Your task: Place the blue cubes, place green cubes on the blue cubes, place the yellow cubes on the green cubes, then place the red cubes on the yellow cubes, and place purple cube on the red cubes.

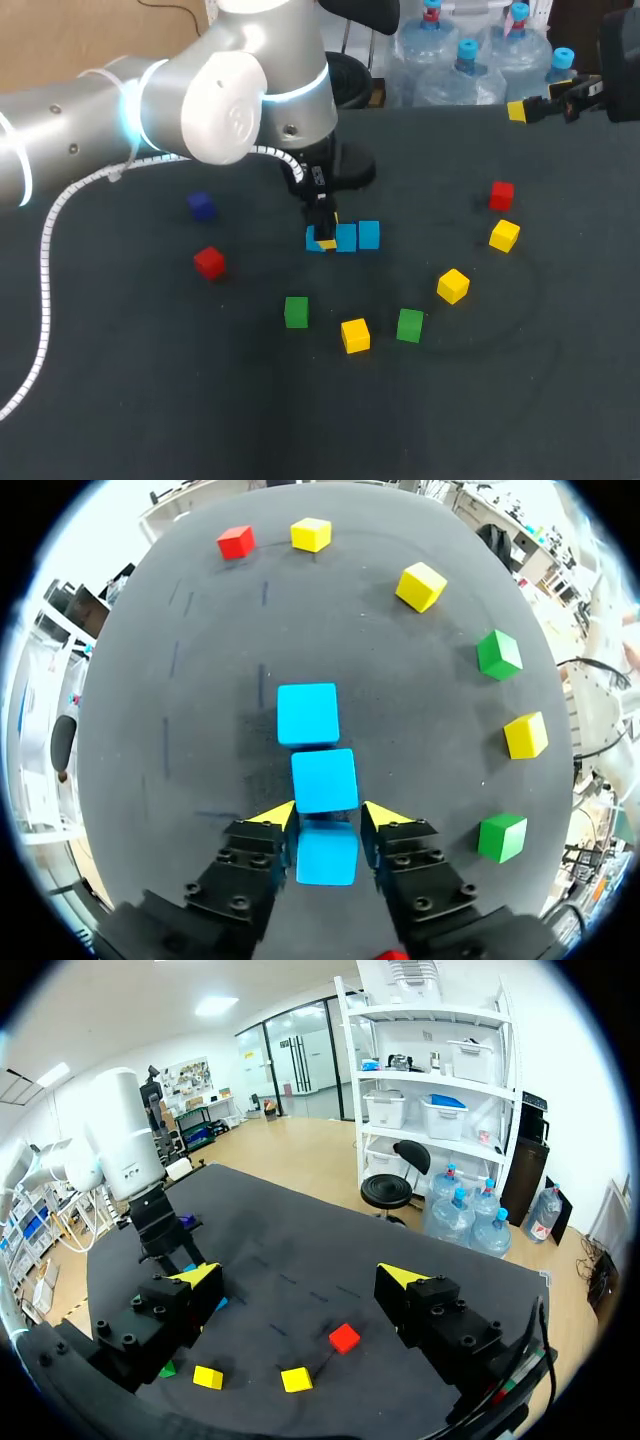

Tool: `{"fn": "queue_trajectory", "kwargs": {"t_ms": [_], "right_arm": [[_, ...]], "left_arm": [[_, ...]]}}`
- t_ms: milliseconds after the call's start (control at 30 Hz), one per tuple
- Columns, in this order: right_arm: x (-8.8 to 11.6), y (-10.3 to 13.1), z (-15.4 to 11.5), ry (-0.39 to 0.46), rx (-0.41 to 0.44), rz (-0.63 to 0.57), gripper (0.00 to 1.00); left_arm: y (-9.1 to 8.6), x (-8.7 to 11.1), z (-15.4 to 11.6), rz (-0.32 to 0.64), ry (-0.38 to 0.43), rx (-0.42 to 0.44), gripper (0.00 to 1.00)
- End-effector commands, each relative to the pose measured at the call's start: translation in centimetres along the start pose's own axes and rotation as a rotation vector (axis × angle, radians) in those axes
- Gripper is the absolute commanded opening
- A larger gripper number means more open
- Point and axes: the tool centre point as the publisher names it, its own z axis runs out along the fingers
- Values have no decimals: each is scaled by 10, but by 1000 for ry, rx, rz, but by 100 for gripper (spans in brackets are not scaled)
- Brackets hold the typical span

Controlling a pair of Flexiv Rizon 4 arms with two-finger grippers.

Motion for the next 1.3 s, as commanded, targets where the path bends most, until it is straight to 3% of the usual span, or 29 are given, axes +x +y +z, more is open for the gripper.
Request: {"fn": "queue_trajectory", "kwargs": {"t_ms": [33,200,267,300,333,867,1100,1200,1300], "right_arm": [[0,0,1,-1,1,0,100],[0,0,1,-1,1,0,100],[0,0,1,-1,1,0,100],[0,0,1,-1,1,0,100],[0,0,1,-1,1,0,100],[0,0,1,-1,1,0,100],[0,0,1,-1,1,0,100],[0,0,1,-1,1,0,100],[0,0,1,-1,1,0,100]], "left_arm": [[0,0,0,-4,7,-2,40],[0,1,0,-11,15,-4,49],[-1,2,1,-14,21,-3,76],[-1,2,1,-14,22,-3,98],[-2,2,1,-14,22,-2,100],[6,-6,0,-47,-3,-31,100],[6,-10,-1,-11,-16,-28,77],[5,-13,-1,7,-16,-23,52],[4,-15,-1,19,-16,-15,50]]}}
